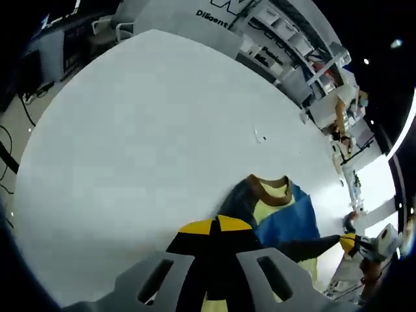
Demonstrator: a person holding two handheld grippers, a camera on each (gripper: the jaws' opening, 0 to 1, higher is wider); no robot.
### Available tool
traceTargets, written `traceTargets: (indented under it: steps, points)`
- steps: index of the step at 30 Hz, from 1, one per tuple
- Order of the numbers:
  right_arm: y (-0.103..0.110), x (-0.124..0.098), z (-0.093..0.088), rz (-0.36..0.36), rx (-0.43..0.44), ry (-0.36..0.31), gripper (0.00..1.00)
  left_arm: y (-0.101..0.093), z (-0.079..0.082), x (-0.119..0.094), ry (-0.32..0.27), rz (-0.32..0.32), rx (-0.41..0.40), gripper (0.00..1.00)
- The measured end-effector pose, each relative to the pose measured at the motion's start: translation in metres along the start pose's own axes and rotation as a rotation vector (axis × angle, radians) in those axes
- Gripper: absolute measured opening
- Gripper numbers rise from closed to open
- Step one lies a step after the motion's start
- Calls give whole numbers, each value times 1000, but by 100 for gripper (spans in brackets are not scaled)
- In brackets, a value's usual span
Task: Fold the garment on the visible template until the final outline fits inside the template.
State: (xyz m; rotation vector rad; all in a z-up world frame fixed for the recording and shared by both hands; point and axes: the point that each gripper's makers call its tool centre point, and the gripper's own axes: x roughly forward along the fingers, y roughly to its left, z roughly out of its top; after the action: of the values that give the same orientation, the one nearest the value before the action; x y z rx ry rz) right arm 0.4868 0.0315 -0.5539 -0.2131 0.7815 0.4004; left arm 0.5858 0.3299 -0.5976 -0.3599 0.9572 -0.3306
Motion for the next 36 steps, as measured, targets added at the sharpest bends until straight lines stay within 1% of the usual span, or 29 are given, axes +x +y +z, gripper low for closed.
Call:
traceTargets:
  steps: [1,2,3,4,5,6,7,8,9,10,11,14,15,18,19,20,21,23,25,26,27,28,31,32,34,35,36]
  points:
    - [-1,1,-1,0,5,8,0,-3,0,0,-2,-6,53,0]
    - [2,-2,-5,-1,8,10,0,-4,-1,0,7,-1,95,0]
    - [4,-1,-9,6,3,20,0,-4,1,1,-9,13,186,0]
    - [4,0,-9,6,4,23,0,-4,3,1,-15,23,245,0]
    - [5,0,-12,7,4,33,0,-7,4,1,-26,20,341,1]
    - [6,0,-13,12,2,38,0,-10,6,1,-38,18,410,6]
    - [6,0,-14,14,6,40,0,-16,3,0,-33,-11,452,13]
    - [7,-1,-14,15,11,41,0,-21,4,0,-44,-38,477,21]
    - [6,-2,-15,15,16,43,0,-24,0,0,-23,-58,483,30]
    - [6,-3,-16,15,19,43,0,-25,-1,0,-17,-59,510,34]
    - [6,-3,-16,16,24,44,0,-23,-1,0,-13,-52,557,35]
    - [6,-4,-17,14,33,44,0,-22,-5,-1,9,-53,565,33]
    - [6,-5,-17,12,36,44,0,-22,-6,-2,13,-59,610,35]
    - [6,-4,-18,14,40,46,0,-25,-9,-3,18,-87,708,40]
    - [6,-4,-20,16,41,49,0,-22,-11,-5,34,-67,773,40]
    - [6,-4,-20,15,42,50,0,-22,-11,-5,36,-67,805,39]
    - [6,-4,-21,15,43,50,0,-21,-14,-5,48,-64,876,38]
    - [6,-3,-22,16,49,54,0,-22,-17,-5,53,-76,899,38]
    - [6,-2,-23,18,49,55,0,-23,-15,-5,43,-90,912,38]
    - [7,-3,-22,18,48,56,0,-22,-14,-5,45,-84,919,37]
    - [7,-3,-23,19,46,57,0,-22,-13,-5,41,-87,941,36]
    - [7,-2,-23,20,47,58,0,-24,-14,-4,39,-99,993,36]
    - [7,-1,-24,22,59,57,0,-22,-18,-2,63,-83,1090,30]
    - [6,0,-24,23,61,58,0,-26,-21,-1,65,-105,1101,29]
    - [6,1,-25,22,63,61,0,-27,-22,1,67,-115,1087,29]
    - [6,1,-26,24,62,64,0,-27,-20,4,65,-113,1112,30]
    - [6,1,-27,25,63,65,0,-24,-20,5,83,-103,1141,29]
